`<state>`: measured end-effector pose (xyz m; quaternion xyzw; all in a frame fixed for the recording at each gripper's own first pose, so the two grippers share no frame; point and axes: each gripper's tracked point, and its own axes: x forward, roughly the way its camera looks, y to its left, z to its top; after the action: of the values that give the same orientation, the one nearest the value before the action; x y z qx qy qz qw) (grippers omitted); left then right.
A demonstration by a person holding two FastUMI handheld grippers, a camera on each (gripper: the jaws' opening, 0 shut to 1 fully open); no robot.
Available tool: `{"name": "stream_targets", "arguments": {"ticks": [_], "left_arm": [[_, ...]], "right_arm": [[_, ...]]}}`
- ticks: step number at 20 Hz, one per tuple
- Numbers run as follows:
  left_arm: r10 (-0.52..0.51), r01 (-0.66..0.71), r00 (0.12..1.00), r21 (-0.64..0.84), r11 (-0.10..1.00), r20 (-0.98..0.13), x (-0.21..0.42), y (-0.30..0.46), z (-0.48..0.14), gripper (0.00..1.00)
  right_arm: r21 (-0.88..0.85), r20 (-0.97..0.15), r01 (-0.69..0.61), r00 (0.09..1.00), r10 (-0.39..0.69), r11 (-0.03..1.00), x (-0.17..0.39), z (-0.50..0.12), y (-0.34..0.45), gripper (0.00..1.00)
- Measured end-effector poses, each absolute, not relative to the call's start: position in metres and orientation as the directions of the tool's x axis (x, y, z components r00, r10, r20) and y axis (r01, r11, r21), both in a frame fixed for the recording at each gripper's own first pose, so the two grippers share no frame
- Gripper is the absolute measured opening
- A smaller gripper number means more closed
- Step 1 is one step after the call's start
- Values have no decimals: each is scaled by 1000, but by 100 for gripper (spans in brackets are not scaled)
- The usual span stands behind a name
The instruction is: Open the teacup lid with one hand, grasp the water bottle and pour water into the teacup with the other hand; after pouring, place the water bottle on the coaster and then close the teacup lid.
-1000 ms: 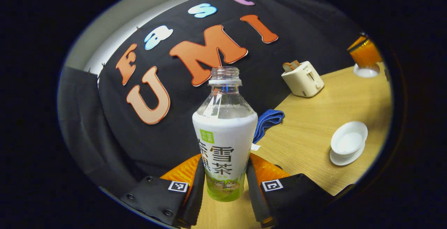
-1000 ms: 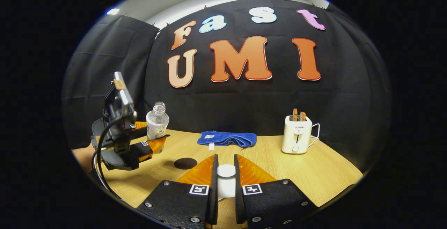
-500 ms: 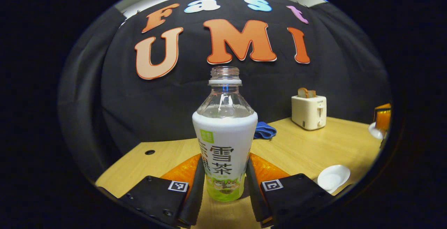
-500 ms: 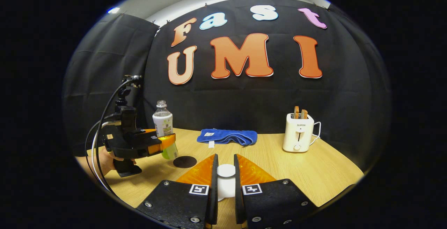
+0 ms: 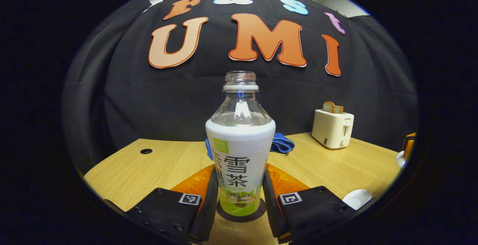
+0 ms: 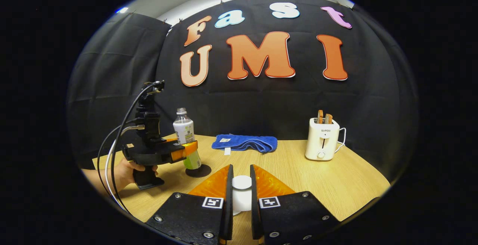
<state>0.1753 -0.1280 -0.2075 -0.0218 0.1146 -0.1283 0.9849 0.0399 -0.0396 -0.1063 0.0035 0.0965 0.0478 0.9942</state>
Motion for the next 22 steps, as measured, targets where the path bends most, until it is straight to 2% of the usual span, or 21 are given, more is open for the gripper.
{"name": "stream_targets", "arguments": {"ticks": [8,12,13,14,16,17,19,22], "left_arm": [[-268,246,927,-113,963,-263,185,-132,-232,60],[-287,256,918,-144,956,-275,180,-135,-237,65],[-282,254,919,-132,958,-276,181,-136,-237,70],[-275,249,920,-125,960,-279,180,-134,-235,70],[-282,255,915,-128,959,-288,174,-135,-234,80],[-271,247,915,-118,962,-300,170,-132,-233,89],[-264,238,916,-120,964,-301,162,-127,-228,96],[-279,254,920,-122,959,-276,147,-123,-214,98]], "right_arm": [[3,-238,-117,965,114,993,47,-126,-30,20],[-4,-238,-121,964,116,993,49,-129,-28,20],[-1,-243,-122,963,118,993,49,-130,-27,20],[2,-247,-122,962,119,993,49,-133,-25,20],[-1,-252,-128,960,124,992,50,-137,-21,20],[-15,-261,-128,958,119,992,50,-141,-21,20],[-22,-269,-126,956,116,992,52,-147,-20,20],[-15,-275,-141,952,132,990,55,-153,-12,20]]}}
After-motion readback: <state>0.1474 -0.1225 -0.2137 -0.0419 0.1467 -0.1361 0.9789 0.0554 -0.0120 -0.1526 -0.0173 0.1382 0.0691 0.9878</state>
